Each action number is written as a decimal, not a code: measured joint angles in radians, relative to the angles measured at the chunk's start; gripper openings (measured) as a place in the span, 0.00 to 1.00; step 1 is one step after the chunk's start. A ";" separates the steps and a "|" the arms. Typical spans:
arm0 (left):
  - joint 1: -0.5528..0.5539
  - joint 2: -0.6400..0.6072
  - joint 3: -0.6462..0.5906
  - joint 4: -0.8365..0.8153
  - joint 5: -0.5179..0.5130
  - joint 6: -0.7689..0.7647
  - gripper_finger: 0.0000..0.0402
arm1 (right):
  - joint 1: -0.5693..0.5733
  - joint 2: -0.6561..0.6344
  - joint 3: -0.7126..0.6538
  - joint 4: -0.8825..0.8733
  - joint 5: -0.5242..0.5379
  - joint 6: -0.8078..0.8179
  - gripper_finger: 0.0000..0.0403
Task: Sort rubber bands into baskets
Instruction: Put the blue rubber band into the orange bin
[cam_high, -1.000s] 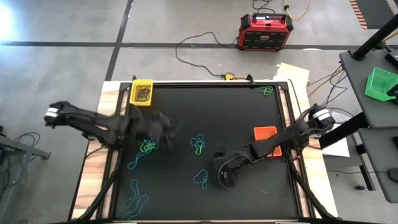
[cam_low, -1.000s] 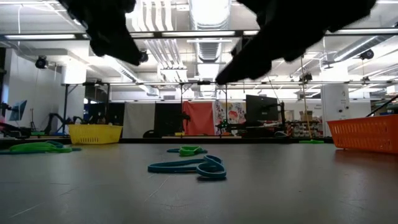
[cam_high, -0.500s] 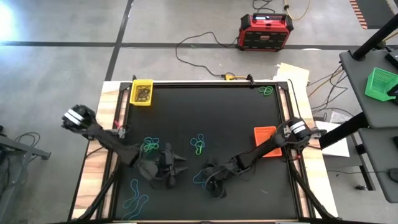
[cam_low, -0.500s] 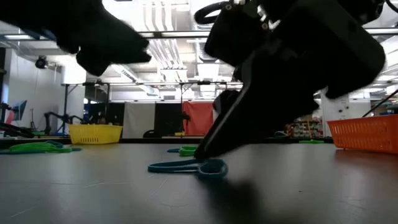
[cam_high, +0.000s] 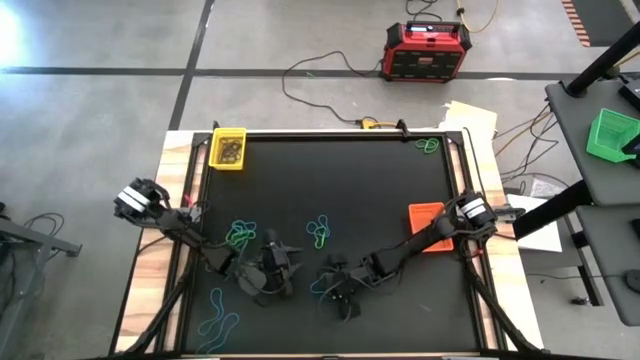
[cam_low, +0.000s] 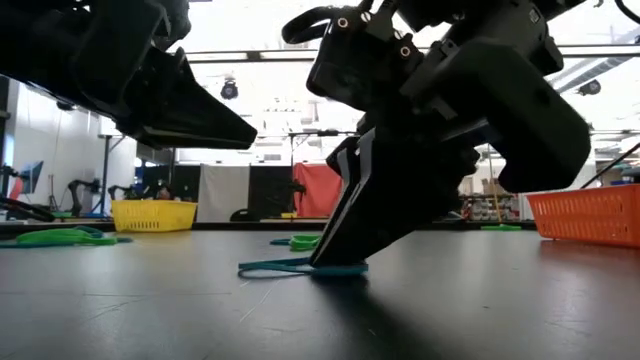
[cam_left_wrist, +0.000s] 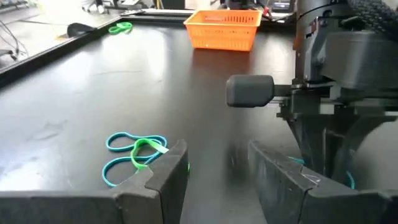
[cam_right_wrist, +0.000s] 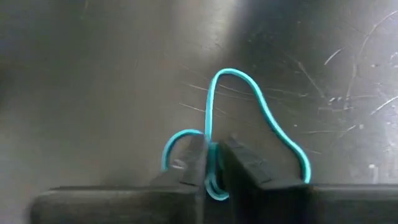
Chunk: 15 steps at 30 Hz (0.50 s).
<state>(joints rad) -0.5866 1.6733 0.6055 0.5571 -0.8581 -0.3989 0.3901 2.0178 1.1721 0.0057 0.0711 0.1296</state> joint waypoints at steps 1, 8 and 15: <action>0.000 0.000 0.000 0.001 -0.008 0.001 0.38 | -0.003 -0.006 0.000 -0.005 -0.001 -0.009 0.06; 0.001 0.005 -0.009 -0.009 -0.024 -0.004 0.38 | -0.011 -0.110 -0.008 -0.133 0.029 -0.021 0.02; 0.010 0.025 -0.013 -0.014 -0.094 -0.011 0.38 | -0.013 -0.304 -0.011 -0.369 0.228 -0.033 0.02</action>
<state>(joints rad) -0.5766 1.6979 0.5922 0.5433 -0.9516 -0.4099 0.3775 1.7136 1.1610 -0.3631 0.2987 0.0967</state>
